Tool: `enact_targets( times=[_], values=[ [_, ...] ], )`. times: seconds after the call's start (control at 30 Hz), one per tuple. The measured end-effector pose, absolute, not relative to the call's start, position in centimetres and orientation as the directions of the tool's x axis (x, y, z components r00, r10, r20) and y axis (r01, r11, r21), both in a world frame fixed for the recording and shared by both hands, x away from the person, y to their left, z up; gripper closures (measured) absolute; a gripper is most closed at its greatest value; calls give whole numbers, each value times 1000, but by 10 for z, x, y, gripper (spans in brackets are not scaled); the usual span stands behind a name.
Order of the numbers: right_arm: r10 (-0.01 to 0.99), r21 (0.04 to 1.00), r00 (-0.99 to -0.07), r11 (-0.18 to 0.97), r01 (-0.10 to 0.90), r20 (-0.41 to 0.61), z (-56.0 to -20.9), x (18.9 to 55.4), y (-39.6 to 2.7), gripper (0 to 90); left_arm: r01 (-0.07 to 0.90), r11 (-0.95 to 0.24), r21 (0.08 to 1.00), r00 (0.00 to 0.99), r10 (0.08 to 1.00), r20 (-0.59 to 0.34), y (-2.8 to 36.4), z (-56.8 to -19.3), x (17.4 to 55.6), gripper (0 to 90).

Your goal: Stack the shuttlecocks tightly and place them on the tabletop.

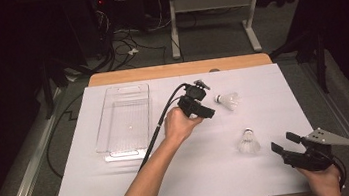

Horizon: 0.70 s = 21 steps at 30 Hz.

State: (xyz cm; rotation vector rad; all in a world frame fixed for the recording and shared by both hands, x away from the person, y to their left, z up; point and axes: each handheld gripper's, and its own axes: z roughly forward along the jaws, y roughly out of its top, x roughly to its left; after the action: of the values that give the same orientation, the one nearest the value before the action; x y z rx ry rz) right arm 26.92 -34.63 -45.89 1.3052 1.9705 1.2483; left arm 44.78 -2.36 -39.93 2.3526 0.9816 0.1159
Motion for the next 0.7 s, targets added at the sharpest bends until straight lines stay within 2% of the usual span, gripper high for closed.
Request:
enact_targets(
  times=[0.43,0.7],
  values=[
    [892,872,-441,137,470,98,-459,269,-347,283,581,-598,552,747,661,-69,-29,-397,436,309],
    [892,872,-442,137,470,98,-459,269,-347,283,563,-615,551,764,642,-64,-33,-395,427,300]
  ],
)
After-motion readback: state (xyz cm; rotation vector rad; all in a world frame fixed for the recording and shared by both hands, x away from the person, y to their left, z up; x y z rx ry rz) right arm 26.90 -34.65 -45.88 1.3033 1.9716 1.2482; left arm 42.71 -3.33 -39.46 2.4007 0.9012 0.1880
